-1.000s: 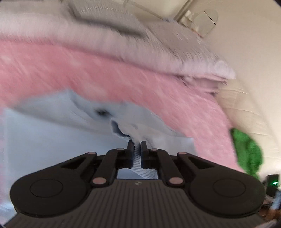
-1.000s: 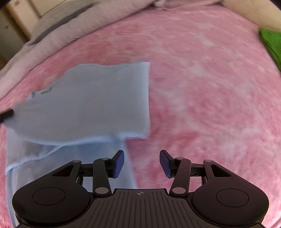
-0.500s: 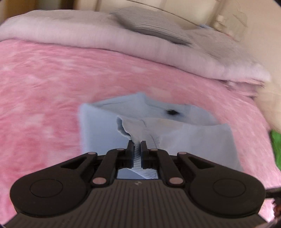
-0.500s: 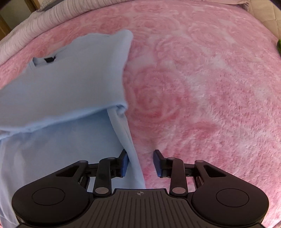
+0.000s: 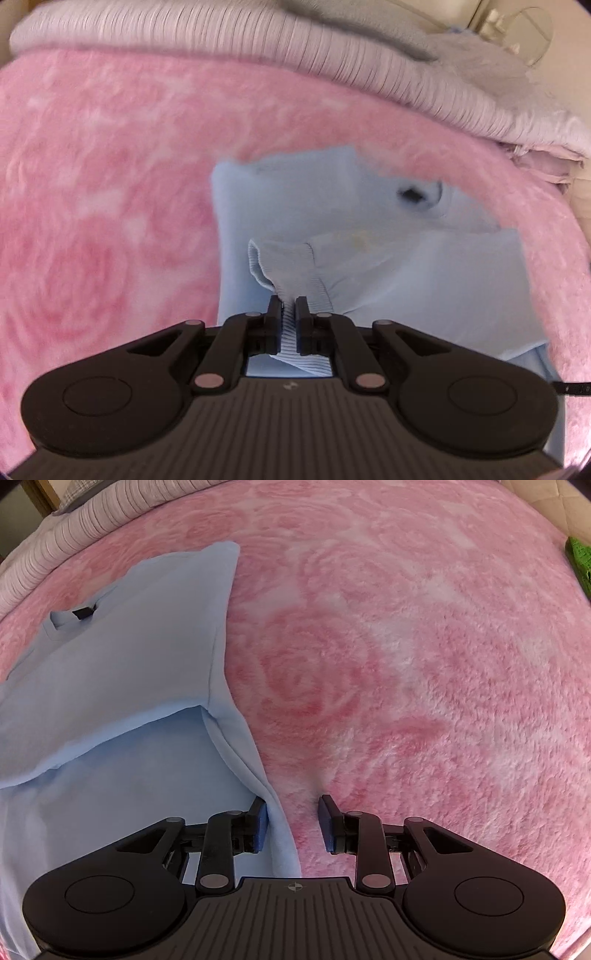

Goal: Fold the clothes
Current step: 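Fold the held sleeve across the sweatshirt body with the left gripper, then release the sleeve and lift the left gripper away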

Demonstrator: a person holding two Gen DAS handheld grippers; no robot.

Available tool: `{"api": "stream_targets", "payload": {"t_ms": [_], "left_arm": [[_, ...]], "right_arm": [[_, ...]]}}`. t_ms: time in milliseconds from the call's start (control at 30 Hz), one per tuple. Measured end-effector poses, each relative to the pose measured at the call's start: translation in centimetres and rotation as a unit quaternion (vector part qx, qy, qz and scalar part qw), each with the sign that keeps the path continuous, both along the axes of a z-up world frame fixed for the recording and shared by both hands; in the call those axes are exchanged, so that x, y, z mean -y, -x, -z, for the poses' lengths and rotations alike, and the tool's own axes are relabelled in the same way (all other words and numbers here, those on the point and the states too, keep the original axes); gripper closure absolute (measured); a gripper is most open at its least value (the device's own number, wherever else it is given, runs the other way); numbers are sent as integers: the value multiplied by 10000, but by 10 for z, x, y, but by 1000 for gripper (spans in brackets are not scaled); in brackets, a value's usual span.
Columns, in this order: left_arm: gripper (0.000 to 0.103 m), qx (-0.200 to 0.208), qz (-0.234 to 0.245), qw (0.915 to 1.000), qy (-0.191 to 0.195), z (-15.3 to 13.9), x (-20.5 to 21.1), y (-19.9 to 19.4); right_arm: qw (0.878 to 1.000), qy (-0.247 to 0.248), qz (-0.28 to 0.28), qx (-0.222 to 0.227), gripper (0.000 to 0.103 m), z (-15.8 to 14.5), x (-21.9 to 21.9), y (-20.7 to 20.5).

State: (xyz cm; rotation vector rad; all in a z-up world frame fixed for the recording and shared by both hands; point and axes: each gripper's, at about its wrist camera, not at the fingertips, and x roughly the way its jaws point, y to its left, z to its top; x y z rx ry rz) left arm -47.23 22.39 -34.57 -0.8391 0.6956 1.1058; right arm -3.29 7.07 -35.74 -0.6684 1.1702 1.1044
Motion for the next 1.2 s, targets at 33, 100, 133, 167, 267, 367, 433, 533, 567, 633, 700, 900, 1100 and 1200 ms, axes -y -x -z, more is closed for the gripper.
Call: {"api": "stream_targets", "payload": {"t_ms": [33, 100, 133, 167, 267, 367, 433, 533, 567, 633, 700, 900, 1100, 1200], "left_arm": [[99, -101, 68, 9999, 56, 4, 3, -1], [99, -124, 116, 9998, 38, 7, 7, -3], [99, -50, 38, 10000, 26, 6, 7, -1], [99, 23, -40, 10000, 16, 5, 8, 1], [99, 68, -128, 9999, 8, 4, 10, 7], [99, 168, -105, 9998, 80, 4, 9, 7], [98, 288, -203, 9992, 206, 8, 2, 10], [94, 750, -575, 9945, 445, 12, -9, 22], [91, 940, -702, 9917, 522, 15, -14, 26], [91, 1176, -893, 9864, 722, 23, -24, 30], [101, 1270, -886, 9850, 755, 28, -31, 30], [101, 687, -389, 9968, -87, 11, -12, 20], [101, 464, -504, 9975, -151, 25, 5, 27], [101, 499, -550, 9972, -124, 29, 3, 27]], "right_arm": [[10000, 15, -10, 23, 75, 0, 0, 1], [10000, 45, -54, 67, 75, 0, -2, 2], [9999, 57, -76, 75, 75, -1, -3, 3], [9999, 62, -87, 82, 75, -1, -3, 3], [9998, 81, -118, 115, 75, 0, -4, 4], [9997, 102, -143, 164, 75, 1, -5, 6], [9996, 109, -164, 195, 75, 1, -5, 7], [9995, 132, -188, 209, 75, 2, -6, 7], [9995, 141, -190, 207, 75, 2, -7, 7], [9995, 158, -192, 204, 75, 2, -8, 7], [9994, 170, -198, 232, 75, 2, -8, 8], [9990, 207, -215, 342, 75, 3, -10, 12], [9984, 251, -179, 471, 75, 3, -13, 18], [9981, 257, -176, 529, 75, 3, -13, 20]]}}
